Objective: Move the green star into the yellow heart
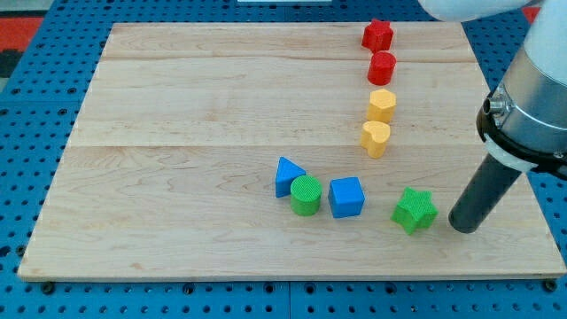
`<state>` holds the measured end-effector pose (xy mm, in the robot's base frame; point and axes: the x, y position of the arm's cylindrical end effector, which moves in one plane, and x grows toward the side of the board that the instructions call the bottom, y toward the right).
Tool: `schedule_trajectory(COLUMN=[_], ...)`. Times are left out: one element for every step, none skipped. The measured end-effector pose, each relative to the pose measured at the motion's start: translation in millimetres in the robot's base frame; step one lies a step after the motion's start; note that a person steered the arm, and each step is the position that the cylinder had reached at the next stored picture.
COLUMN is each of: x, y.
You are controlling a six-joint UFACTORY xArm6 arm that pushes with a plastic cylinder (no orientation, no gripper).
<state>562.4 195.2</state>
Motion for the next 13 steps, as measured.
schedule_trajectory(x=[0,0,-1,12,34,3,-16,19,8,-29,-40,-50,-56], y=[-9,-23,-47,-52,-49,-65,-84,-79,-105,-109,-110,-111,-111])
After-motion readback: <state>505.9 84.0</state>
